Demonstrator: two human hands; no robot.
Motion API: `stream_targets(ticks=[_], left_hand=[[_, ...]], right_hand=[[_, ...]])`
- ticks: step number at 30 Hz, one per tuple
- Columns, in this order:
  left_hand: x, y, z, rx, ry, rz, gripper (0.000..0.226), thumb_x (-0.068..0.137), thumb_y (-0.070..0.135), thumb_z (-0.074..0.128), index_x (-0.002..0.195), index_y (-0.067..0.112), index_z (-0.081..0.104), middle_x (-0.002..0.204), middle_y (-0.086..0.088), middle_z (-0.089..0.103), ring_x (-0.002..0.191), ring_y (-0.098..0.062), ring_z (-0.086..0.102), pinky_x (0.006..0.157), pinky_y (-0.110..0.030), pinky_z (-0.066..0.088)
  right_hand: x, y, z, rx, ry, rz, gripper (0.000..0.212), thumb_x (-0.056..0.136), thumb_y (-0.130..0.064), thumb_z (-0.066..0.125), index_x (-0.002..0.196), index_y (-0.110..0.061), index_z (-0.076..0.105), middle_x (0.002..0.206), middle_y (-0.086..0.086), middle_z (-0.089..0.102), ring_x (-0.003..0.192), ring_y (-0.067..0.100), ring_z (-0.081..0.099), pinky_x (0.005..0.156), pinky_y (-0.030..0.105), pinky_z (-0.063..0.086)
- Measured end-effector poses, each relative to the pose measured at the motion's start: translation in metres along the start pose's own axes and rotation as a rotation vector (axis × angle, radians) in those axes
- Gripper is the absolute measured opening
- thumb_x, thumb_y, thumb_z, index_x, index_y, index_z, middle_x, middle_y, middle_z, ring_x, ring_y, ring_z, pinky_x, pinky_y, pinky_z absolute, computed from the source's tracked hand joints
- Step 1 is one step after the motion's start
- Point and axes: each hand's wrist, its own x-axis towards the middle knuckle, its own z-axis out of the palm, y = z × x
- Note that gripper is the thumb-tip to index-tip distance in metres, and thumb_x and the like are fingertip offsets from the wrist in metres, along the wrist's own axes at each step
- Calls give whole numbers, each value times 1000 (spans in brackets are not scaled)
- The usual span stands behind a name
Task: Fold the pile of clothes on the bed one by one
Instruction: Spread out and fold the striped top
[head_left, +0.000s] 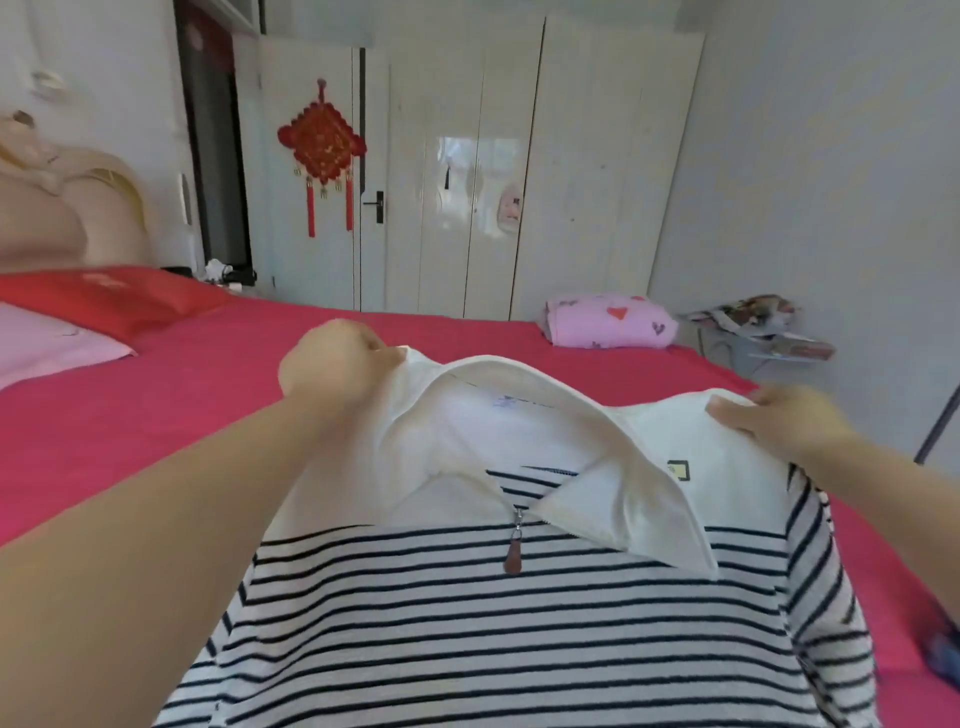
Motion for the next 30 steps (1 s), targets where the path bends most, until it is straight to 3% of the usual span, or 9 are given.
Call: stream_targets(ticks=[2, 4, 7, 10, 14, 16, 19, 24, 30], left_hand=[[1, -13, 37, 12, -23, 73, 32, 85, 29, 56, 54, 19, 57, 60, -3, 56, 60, -27, 49, 53, -27, 34], [-1, -28, 75, 66, -88, 126, 22, 90, 33, 55, 101, 20, 70, 104, -8, 68, 99, -30, 59, 83, -35, 44], [-25, -60, 128, 115, -289, 120, 47, 93, 33, 51, 138, 20, 43, 140, -6, 48, 129, -25, 43, 103, -39, 34], [-59, -91, 163, 124, -402, 166, 51, 97, 30, 45, 144, 16, 31, 148, -4, 37, 136, -21, 33, 108, -37, 28], [-98, -108, 177, 186, -553, 244, 53, 99, 30, 35, 148, 16, 20, 154, -5, 23, 142, -19, 21, 114, -35, 19], [-121, -109, 176, 259, -635, 288, 56, 99, 37, 30, 149, 19, 11, 157, -4, 13, 143, -19, 12, 115, -38, 11], [-156, -112, 172, 335, -728, 337, 61, 97, 48, 25, 149, 26, 4, 158, -1, 0, 145, -20, 0, 117, -41, 2], [-176, -122, 173, 455, -827, 320, 58, 96, 54, 12, 149, 32, -1, 158, 1, -7, 145, -18, -9, 116, -43, -8], [-191, -107, 148, 407, -726, 336, 53, 100, 44, 12, 149, 28, 0, 158, 1, -8, 145, -19, -9, 116, -43, -6]], right_hand=[[15, 16, 33, -65, 21, 3, 49, 87, -42, 58, 61, 1, 54, 61, 19, 50, 58, 26, 45, 54, 33, 29], [24, 34, 67, -125, 31, 8, 45, 89, -39, 55, 61, -3, 53, 63, 19, 49, 57, 24, 42, 52, 31, 27], [25, 63, 121, -239, -51, 32, 34, 93, -36, 47, 89, -10, 68, 89, 14, 65, 81, 29, 56, 64, 30, 37], [4, 84, 165, -251, -41, 13, 37, 89, -41, 42, 107, -20, 66, 112, 19, 62, 106, 38, 56, 81, 39, 44], [-38, 88, 198, -319, 91, -284, 33, 86, -15, 57, 118, -9, 62, 128, 25, 53, 119, 44, 47, 97, 55, 39], [-63, 81, 201, -410, 136, -449, 33, 89, -24, 50, 116, -11, 64, 131, 26, 50, 121, 46, 46, 97, 59, 36], [-108, 72, 208, -527, -147, -608, 55, 93, -48, 23, 124, -22, 59, 134, 15, 52, 125, 40, 47, 99, 54, 38], [-135, 86, 224, -571, -498, -295, 60, 91, -56, -2, 147, -39, 9, 157, -11, -7, 145, 23, -7, 116, 47, 0], [-156, 69, 201, -533, -455, -313, 53, 96, -52, 10, 147, -39, 6, 156, -7, -16, 145, 24, -9, 116, 47, 2]])
